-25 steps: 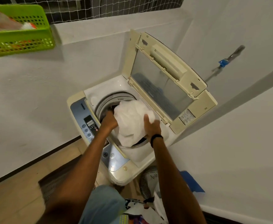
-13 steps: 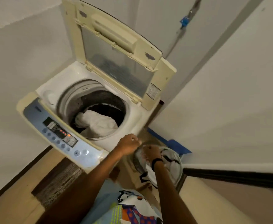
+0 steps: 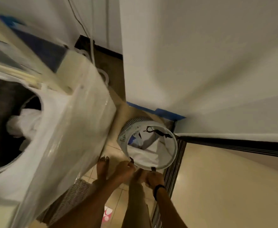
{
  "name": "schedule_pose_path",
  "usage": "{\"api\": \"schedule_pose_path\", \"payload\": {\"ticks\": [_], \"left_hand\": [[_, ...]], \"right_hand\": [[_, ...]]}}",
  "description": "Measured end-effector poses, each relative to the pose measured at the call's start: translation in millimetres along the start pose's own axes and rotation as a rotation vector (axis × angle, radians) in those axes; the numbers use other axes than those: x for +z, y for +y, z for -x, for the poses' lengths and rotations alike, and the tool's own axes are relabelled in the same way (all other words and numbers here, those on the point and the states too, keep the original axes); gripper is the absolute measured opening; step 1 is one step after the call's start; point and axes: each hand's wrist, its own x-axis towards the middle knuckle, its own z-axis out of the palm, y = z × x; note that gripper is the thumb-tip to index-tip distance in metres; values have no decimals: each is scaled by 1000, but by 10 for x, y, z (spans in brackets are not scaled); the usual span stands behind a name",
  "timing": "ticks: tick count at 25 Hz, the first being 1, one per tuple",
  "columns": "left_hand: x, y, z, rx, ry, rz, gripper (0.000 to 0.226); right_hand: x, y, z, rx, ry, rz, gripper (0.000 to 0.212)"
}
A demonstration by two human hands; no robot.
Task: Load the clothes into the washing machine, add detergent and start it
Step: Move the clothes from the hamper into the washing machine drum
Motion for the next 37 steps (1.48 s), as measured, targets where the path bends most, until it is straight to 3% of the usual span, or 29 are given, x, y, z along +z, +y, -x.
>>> {"api": "schedule_pose_path", "payload": {"ticks": [4,8,11,14,20,24,29,31,34,37], "left_hand": [[638,92,-1728,23,12,105,31],[812,235,-2925,-85,90,481,30],[899,187,-3458,-111,120,697,31],[910,135,-3471,-214,133,902,12],[670,46,-2514,-121,141,801,10],[470,263,-1966,-118,165,628,23],[376,475,-1318,-145,-332,1029,54],[409,520,-1100,-106,-427,976,66],[517,667,-708,-31,-514,1027,38],[669,726,-363,-13,-632,1068,61]], "right_hand": [[182,-111,-1801,-55,86,159,22],[561,-539,-3146,-174,188,275,31],[993,-737,-3880,-251,177,338,32],[1261,-710,-4040,-273,163,378,28],[971,-530,-2255,-605,292,-49,9],[454,-327,-777,-597,241,-401,16],[-157,-165,557,-691,184,-498,10],[-416,-120,920,-715,172,-596,9],[-723,-12,1291,-749,114,-609,8],[-956,118,1520,-701,143,-653,16]]}}
